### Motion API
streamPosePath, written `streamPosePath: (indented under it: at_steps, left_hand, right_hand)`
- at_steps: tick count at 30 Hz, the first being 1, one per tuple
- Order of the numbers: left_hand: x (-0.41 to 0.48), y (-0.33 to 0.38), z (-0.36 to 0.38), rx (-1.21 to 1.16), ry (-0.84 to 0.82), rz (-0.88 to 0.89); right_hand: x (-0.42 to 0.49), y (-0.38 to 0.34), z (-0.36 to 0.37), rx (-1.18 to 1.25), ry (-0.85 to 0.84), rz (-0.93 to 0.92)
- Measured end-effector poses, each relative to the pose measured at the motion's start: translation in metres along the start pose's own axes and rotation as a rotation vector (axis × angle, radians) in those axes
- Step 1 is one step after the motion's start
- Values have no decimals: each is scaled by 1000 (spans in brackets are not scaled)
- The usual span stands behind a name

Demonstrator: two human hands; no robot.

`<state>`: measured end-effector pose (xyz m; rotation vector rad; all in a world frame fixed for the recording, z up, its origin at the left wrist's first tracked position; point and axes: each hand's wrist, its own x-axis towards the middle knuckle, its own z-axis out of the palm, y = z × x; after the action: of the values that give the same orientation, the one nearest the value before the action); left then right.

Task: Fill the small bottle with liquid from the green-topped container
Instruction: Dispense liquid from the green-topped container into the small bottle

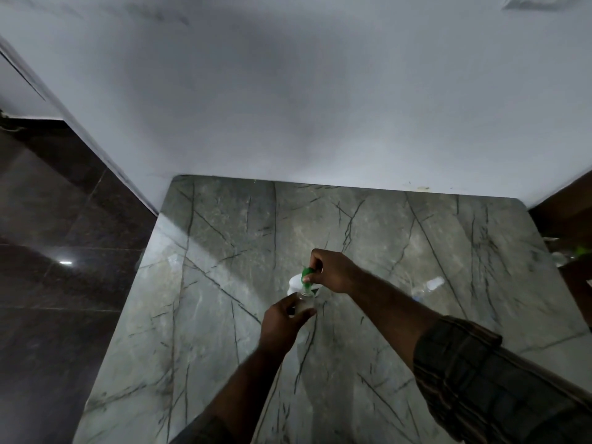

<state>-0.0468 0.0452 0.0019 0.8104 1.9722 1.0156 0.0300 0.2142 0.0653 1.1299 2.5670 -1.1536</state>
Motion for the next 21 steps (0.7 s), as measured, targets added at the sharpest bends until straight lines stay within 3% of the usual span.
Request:
streamPosePath:
  at_steps: [21]
  left_hand:
    - [5,2,1,3,15,13]
  right_hand:
    - [0,-5,-5,17,25,23]
